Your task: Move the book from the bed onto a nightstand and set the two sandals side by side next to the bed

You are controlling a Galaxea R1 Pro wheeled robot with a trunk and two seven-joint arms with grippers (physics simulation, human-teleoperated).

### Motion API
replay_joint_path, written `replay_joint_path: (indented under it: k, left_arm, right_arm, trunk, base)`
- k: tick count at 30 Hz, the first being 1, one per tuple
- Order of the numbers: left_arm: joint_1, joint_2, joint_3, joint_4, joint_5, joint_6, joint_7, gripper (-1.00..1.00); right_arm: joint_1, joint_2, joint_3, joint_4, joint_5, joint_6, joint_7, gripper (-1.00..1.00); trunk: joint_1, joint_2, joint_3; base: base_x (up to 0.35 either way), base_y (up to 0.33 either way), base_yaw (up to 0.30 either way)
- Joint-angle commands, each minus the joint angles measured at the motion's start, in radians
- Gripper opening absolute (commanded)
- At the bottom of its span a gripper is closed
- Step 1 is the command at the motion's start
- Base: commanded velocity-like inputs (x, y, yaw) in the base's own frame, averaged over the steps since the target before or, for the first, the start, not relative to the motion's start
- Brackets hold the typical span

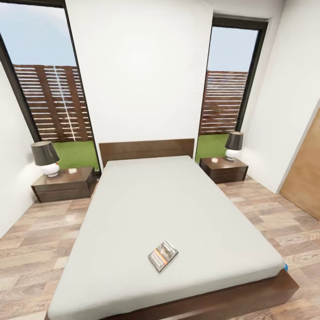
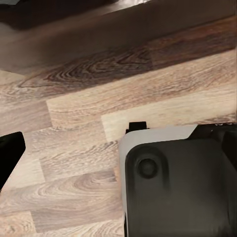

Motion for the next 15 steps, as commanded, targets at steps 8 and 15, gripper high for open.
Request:
replay_joint_path:
  k: [8,15]
  left_arm:
    - [-0.001,0.000,-0.009,0.000,0.006,-0.025,0.004,1.00]
    - [-0.001,0.001,-0.009,0.001,0.006,-0.035,0.004,1.00]
  right_arm:
    - [-0.001,0.001,-0.008,-0.002,0.010,0.005,0.009,1.00]
    - [-0.001,0.001,-0.008,-0.002,0.010,0.005,0.009,1.00]
  trunk:
    - [0.001,-0.002,-0.002]
    - [0.001,-0.002,-0.002]
  base:
    - [0.181,-0.050,0.000]
    - [0.048,-0.016,0.000]
